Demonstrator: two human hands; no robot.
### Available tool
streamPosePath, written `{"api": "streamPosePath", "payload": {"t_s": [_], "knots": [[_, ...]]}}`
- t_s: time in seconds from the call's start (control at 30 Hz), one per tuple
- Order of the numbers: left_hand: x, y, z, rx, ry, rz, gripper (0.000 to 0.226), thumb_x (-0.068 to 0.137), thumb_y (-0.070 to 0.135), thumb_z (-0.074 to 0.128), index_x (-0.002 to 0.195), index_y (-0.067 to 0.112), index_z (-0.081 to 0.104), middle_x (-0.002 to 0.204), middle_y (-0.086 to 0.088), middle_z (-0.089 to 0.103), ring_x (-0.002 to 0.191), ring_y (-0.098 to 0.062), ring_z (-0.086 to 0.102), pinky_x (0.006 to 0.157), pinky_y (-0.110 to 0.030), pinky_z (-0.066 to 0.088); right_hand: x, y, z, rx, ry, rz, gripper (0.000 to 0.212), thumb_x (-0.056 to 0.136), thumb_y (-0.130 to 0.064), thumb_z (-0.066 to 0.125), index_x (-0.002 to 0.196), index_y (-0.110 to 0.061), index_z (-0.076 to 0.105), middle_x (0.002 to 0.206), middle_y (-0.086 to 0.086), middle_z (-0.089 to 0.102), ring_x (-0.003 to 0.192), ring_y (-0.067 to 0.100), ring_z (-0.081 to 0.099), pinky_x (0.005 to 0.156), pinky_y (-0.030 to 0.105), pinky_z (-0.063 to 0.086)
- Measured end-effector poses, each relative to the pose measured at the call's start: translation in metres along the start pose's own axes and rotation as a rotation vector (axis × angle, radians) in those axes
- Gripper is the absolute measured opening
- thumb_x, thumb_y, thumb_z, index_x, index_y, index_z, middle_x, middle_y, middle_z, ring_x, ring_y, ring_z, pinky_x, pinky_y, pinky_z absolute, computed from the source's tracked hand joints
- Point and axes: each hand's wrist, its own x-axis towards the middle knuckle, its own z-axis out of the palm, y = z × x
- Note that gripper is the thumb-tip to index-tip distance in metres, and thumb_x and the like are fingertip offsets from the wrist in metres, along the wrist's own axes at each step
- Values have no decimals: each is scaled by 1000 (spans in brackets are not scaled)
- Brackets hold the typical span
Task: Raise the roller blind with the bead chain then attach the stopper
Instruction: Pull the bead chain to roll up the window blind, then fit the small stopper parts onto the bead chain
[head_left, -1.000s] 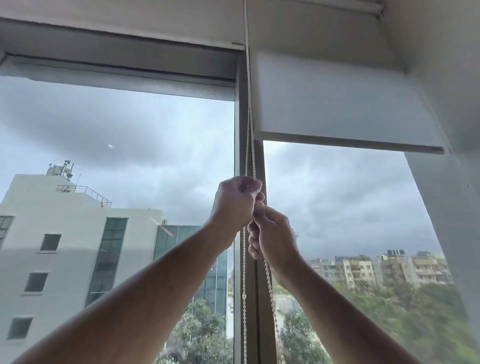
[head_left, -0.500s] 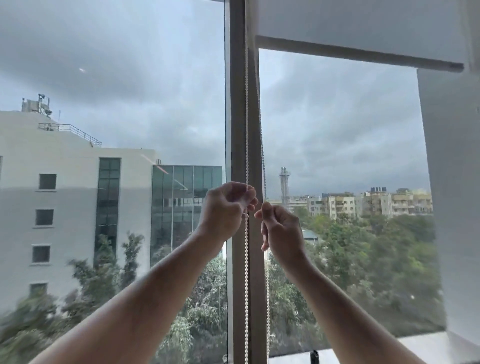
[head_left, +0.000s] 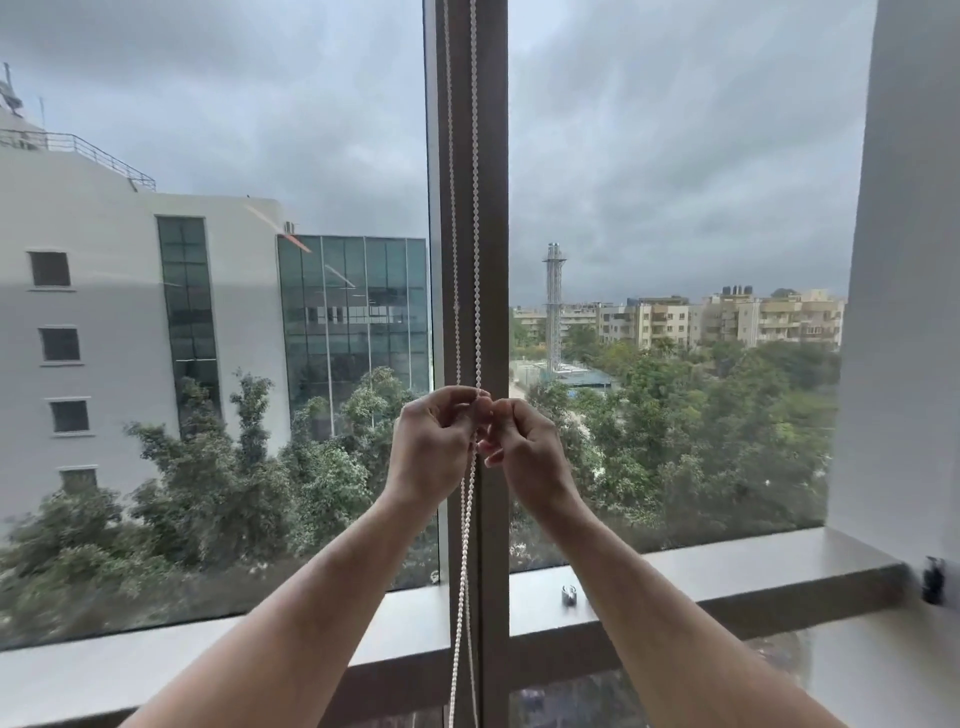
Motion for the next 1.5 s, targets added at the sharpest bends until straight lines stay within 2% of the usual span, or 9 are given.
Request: {"api": "streamPosePath", "payload": {"t_s": [0.13,0.27,0.43,0.63,0.77,0.9,1.07,1.3,1.5], "knots": [[-18,-24,2,-5,1,-40,10,87,12,72,88,22,73,78,0,76,67,-12,69,69,-35,58,-26,30,-1,87,-56,70,17,102,-21,52,95,-12,65,72,3,65,66,19,61,61,38,54],[-42,-55,2,23,-29,-95,13,85,15,74,82,28,75,79,0,77,73,-18,71,75,-41,60,-56,60,-4,96,-52,148,15,101,-17,53,98,-7,64,76,9,65,68,24,60,61,37,51],[-70,-90,5,25,-40,-169,12,83,15,76,80,27,76,75,-3,76,69,-19,70,76,-42,60,-82,106,-21,-68,62,253,10,98,-17,57,93,-15,65,76,7,67,65,13,63,62,39,55],[-97,-125,9,29,-41,-258,16,82,13,77,79,29,76,74,-3,76,68,-18,70,78,-41,59,-96,173,-59,-263,212,447,5,94,-25,59,92,-23,64,84,4,70,81,25,68,76,48,58],[-111,-140,15,40,-63,-305,9,83,14,76,82,23,76,70,-5,74,67,-17,68,74,-36,58,-93,201,-80,-348,305,554,14,93,-22,60,105,-15,62,95,4,67,90,25,63,82,36,52],[-123,-151,21,60,-72,-322,7,85,11,74,82,17,75,68,-7,73,63,-16,65,70,-37,57,-85,224,-90,-306,369,686,31,89,-20,64,118,-11,55,92,2,62,91,24,61,84,36,48],[-131,-166,22,74,-81,-361,7,84,10,74,82,16,75,65,-2,71,62,-14,64,72,-40,58,-65,254,-102,-368,374,724,46,87,-20,65,128,-6,51,103,10,66,107,29,61,94,36,46],[-141,-183,27,78,-50,-409,4,83,11,75,84,15,76,72,-13,73,68,-21,67,82,-53,59,-53,288,-105,-433,277,761,60,83,-22,71,137,-6,49,126,16,61,119,32,56,105,41,44],[-144,-185,29,79,-18,-433,11,82,13,76,79,24,77,73,-12,74,69,-22,67,81,-53,58,-44,305,-104,-515,218,717,48,81,-21,71,126,-11,60,122,15,65,115,32,58,102,40,46]]}}
